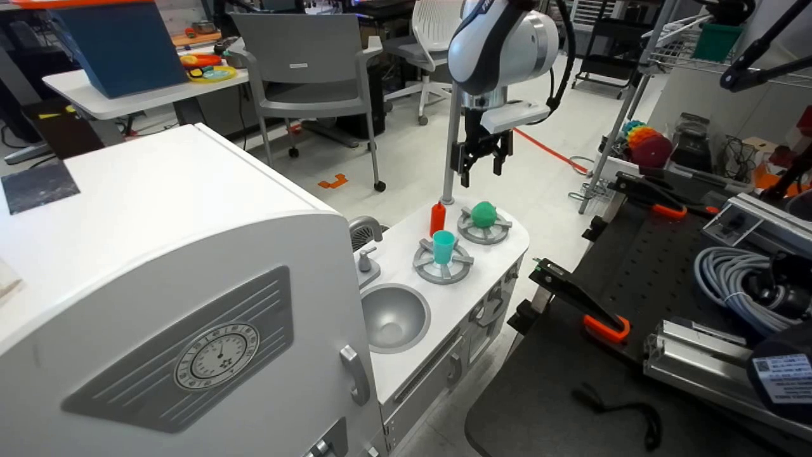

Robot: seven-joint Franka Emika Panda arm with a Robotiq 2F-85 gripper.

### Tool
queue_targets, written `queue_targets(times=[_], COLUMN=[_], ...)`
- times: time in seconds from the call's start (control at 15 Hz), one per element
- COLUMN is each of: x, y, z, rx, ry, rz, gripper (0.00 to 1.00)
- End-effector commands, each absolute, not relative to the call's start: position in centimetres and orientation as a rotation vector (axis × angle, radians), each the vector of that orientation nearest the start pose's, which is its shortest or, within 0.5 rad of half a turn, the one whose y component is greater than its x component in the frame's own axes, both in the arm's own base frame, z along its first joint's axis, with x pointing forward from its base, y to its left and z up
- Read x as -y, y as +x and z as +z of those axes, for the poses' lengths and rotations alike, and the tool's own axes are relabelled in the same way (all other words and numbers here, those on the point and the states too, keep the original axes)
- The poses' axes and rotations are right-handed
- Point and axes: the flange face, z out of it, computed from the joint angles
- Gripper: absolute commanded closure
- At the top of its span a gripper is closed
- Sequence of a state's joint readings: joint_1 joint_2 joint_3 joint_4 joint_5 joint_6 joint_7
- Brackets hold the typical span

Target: Move the green plushy to the left

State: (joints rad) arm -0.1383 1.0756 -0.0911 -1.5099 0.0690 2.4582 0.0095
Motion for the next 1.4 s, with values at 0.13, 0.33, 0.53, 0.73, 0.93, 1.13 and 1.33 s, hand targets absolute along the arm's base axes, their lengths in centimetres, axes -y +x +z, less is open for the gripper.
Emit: queue_targets(times=[0.13,0.33,0.53,0.73,0.93,1.13,1.33], x=[15.2,15.5,15.6,16.2,16.9,17.6,17.8], y=[66.7,66.7,66.7,66.8,66.9,67.0,67.3], z=[-3.2,-5.1,-6.2,-7.1,-7.9,-8.7,-9.1], rx=[-0.458,-0.473,-0.489,-0.506,-0.533,-0.554,-0.572], ry=[-3.161,-3.156,-3.144,-3.159,-3.178,-3.213,-3.221], rz=[0.213,0.255,0.315,0.356,0.378,0.372,0.368], gripper=[0.0,0.0,0.0,0.0,0.14,0.42,0.64])
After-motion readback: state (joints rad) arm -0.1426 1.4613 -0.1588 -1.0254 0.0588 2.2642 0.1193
